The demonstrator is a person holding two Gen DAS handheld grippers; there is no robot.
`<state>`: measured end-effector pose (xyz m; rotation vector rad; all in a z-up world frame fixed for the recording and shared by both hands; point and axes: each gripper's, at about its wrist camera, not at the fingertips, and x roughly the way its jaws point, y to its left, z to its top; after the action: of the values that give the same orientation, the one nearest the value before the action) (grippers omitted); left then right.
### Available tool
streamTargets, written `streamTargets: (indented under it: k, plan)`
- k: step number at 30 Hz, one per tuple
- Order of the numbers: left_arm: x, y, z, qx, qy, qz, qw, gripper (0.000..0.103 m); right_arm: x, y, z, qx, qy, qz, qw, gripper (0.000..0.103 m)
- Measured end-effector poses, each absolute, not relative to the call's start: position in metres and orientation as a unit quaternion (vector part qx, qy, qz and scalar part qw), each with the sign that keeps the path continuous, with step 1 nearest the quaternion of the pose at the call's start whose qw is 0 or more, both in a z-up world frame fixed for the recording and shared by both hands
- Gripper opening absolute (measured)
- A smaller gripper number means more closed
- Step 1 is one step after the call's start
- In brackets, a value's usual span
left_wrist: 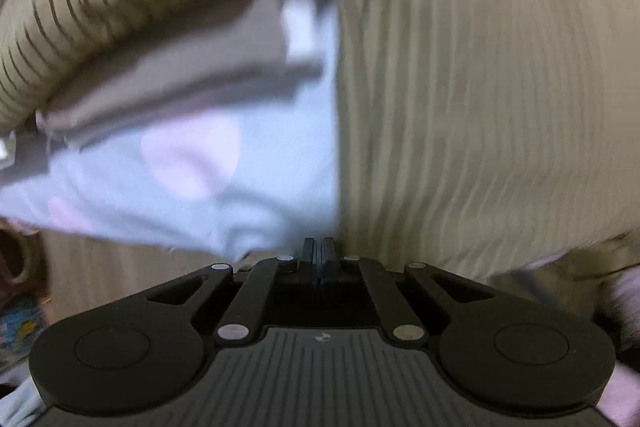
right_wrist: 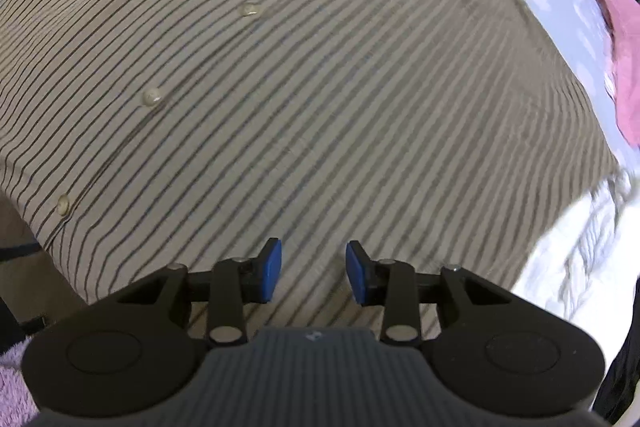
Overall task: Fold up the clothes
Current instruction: 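Lower the shirt flat onto the bed and open both grippers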
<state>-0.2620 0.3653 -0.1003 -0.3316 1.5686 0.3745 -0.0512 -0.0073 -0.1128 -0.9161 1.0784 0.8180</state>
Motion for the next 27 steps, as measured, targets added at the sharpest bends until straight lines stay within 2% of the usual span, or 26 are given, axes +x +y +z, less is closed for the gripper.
streamTargets:
  k: [3, 10, 13, 16, 24, 27]
  plan:
    - [-0.251, 0.361, -0.072, -0.167, 0.654, 0.143, 0.724, 0.012, -0.038, -0.017, -0.106, -0.388, 0.486, 0.346, 0.703, 0.043]
    - [-0.206, 0.343, -0.026, -0.144, 0.585, 0.113, 0.790, 0.020, 0.015, -0.048, -0.072, -0.271, 0.492, 0.285, 0.776, 0.043]
    - [-0.185, 0.344, -0.013, -0.122, 0.548, 0.129, 0.817, 0.023, 0.039, -0.068, -0.061, -0.204, 0.496, 0.244, 0.808, 0.048]
    - [-0.167, 0.357, -0.011, -0.104, 0.519, 0.146, 0.836, 0.023, 0.052, -0.069, -0.064, -0.160, 0.505, 0.219, 0.820, 0.049]
    - [-0.123, 0.409, -0.016, -0.106, 0.468, 0.202, 0.854, 0.033, 0.046, -0.041, -0.056, -0.154, 0.509, 0.252, 0.809, 0.051]
    - [-0.103, 0.434, -0.009, -0.110, 0.437, 0.236, 0.861, 0.041, 0.046, -0.024, -0.059, -0.156, 0.511, 0.271, 0.801, 0.052]
